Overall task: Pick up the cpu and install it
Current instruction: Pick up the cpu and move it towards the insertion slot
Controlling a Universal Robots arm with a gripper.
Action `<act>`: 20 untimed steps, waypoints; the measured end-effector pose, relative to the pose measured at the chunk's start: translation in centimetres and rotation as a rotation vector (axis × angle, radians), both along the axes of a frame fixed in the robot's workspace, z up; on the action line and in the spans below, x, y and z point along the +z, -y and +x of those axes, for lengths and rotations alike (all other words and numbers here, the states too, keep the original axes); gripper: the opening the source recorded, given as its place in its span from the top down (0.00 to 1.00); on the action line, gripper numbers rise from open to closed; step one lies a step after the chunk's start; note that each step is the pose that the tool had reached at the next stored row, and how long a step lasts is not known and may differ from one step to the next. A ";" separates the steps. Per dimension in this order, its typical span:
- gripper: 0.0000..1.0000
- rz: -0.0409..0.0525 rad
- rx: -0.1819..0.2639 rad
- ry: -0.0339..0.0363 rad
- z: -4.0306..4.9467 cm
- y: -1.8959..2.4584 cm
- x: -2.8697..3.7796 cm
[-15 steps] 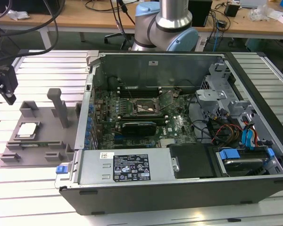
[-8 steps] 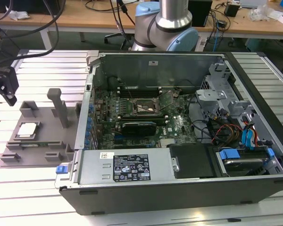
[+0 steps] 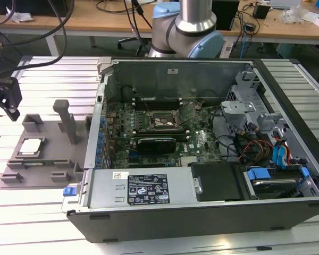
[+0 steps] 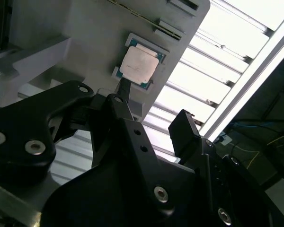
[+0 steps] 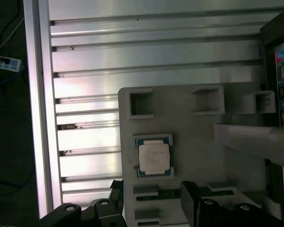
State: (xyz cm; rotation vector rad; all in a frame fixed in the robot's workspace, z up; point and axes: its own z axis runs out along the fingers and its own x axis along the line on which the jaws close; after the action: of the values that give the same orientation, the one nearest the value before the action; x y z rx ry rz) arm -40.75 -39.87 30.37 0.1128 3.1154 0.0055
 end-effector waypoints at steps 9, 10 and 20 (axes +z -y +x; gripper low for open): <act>0.40 -0.0001 0.000 -0.0001 0.00 0.00 -0.45; 0.40 0.0000 0.000 0.0000 0.00 0.00 -0.51; 0.40 0.0000 0.000 -0.0001 0.00 0.00 -0.95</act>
State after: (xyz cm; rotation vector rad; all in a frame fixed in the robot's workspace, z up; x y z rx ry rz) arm -40.75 -39.87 29.42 0.1128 3.1154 0.0054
